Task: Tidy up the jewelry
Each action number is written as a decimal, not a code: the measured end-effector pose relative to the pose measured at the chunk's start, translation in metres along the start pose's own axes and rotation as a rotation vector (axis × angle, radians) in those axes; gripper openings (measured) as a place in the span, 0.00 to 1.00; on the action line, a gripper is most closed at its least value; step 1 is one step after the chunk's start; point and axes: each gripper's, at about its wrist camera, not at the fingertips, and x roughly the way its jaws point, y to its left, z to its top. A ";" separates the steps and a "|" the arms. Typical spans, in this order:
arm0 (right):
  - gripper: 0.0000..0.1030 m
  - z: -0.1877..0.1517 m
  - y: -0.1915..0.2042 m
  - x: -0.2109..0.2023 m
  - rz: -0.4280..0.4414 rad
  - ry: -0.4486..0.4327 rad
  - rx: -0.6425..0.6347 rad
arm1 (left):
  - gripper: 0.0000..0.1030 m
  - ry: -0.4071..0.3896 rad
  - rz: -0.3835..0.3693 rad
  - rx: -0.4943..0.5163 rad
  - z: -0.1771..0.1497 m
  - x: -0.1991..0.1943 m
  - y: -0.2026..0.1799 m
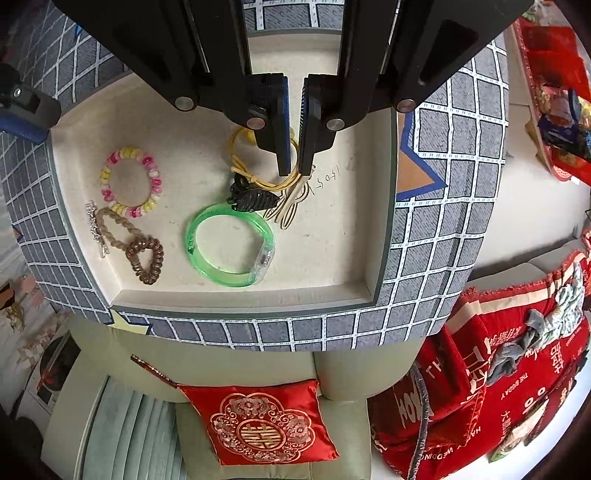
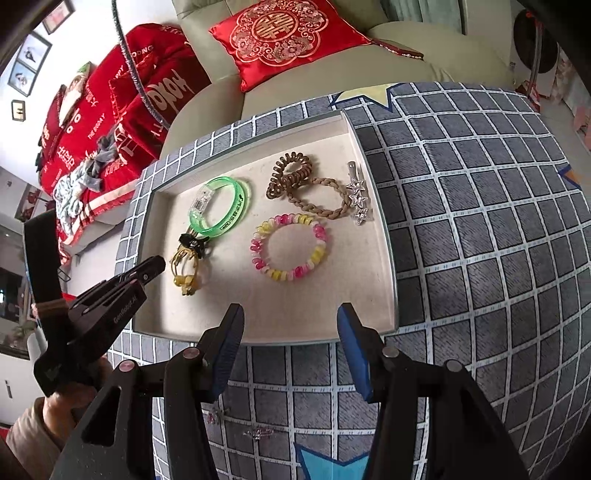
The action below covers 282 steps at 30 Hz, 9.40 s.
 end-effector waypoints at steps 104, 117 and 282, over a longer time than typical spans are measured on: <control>0.11 -0.107 0.010 -0.008 0.041 0.095 -0.192 | 0.29 0.014 -0.264 0.023 -0.118 -0.046 0.009; 0.11 -0.062 0.017 -0.033 0.058 0.005 -0.169 | 0.29 -0.066 -0.248 -0.029 -0.069 -0.056 0.024; 0.84 -0.091 0.042 -0.078 -0.220 -0.342 -0.225 | 1.00 -0.218 0.040 -0.040 -0.113 -0.102 0.014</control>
